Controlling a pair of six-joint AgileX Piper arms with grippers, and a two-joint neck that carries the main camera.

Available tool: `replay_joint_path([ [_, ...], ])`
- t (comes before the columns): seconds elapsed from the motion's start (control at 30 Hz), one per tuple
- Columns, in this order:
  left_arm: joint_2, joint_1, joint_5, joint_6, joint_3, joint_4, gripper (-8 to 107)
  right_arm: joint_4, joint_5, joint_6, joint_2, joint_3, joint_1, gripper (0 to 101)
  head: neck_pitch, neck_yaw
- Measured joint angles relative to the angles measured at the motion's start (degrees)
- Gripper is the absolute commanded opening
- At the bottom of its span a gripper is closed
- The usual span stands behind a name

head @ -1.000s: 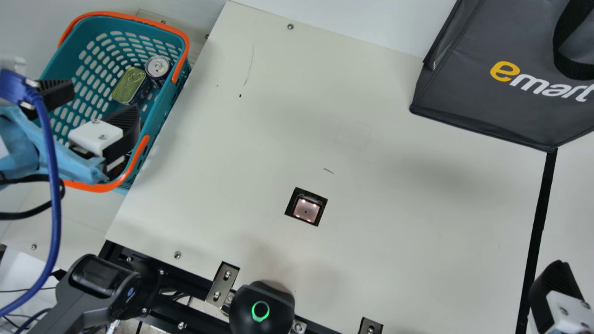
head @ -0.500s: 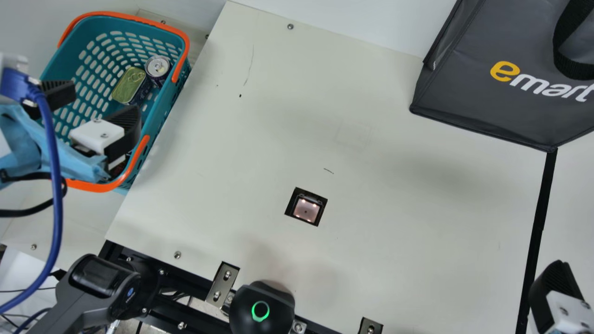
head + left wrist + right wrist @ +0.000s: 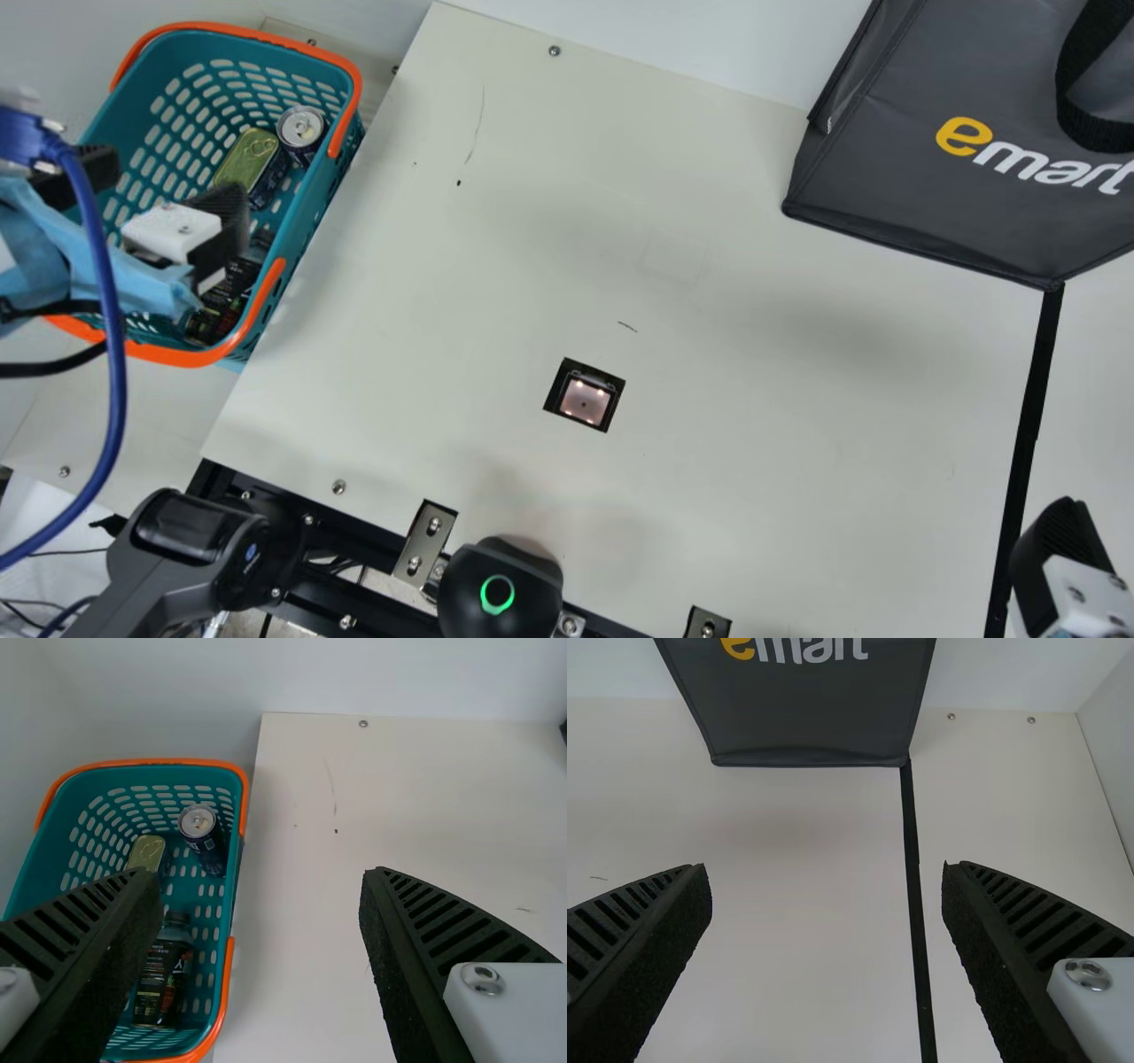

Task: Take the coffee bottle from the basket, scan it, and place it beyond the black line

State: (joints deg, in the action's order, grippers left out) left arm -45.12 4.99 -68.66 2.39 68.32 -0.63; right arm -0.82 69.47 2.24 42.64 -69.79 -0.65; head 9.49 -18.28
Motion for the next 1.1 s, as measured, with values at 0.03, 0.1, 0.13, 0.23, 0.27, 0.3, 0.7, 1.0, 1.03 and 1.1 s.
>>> replay_joint_path([
  [0.03,-0.13,0.87,0.4,0.59,-0.1,-0.39,90,0.0,0.0,0.0,0.0,0.0,0.0,91,0.0,0.0],
  [0.1,-0.52,2.47,0.71,1.34,-0.21,-0.92,90,0.0,0.0,0.0,0.0,0.0,0.0,91,0.0,0.0],
  [0.13,-0.69,3.49,1.06,1.97,-0.21,-1.38,90,0.0,0.0,0.0,0.0,0.0,0.0,91,0.0,0.0],
  [0.23,-1.29,6.37,1.76,3.57,-0.21,-2.65,90,0.0,0.0,0.0,0.0,0.0,0.0,91,0.0,0.0],
  [0.27,-1.51,7.48,2.01,4.3,-0.32,-3.09,90,0.0,0.0,0.0,0.0,0.0,0.0,91,0.0,0.0],
  [0.3,-1.74,8.54,2.06,5.0,-0.32,-3.66,90,0.0,0.0,0.0,0.0,0.0,0.0,91,0.0,0.0],
  [0.7,-4.43,22.6,3.72,14.7,-0.32,-11.45,90,-0.06,-0.07,0.0,0.0,0.0,0.0,91,0.0,0.0],
  [1.0,-6.91,33.79,4.16,23.73,-0.22,-17.89,90,-0.06,-0.07,0.0,0.0,0.0,0.0,91,0.0,0.0],
  [1.03,-7.17,35.01,4.16,24.87,-0.22,-18.58,90,-0.06,-0.07,0.0,0.0,0.0,0.0,91,0.0,0.0],
  [1.1,-7.73,37.47,4.26,27.14,-0.22,-20.04,90,-0.06,-0.07,0.0,0.0,0.0,0.0,91,0.0,0.0],
])
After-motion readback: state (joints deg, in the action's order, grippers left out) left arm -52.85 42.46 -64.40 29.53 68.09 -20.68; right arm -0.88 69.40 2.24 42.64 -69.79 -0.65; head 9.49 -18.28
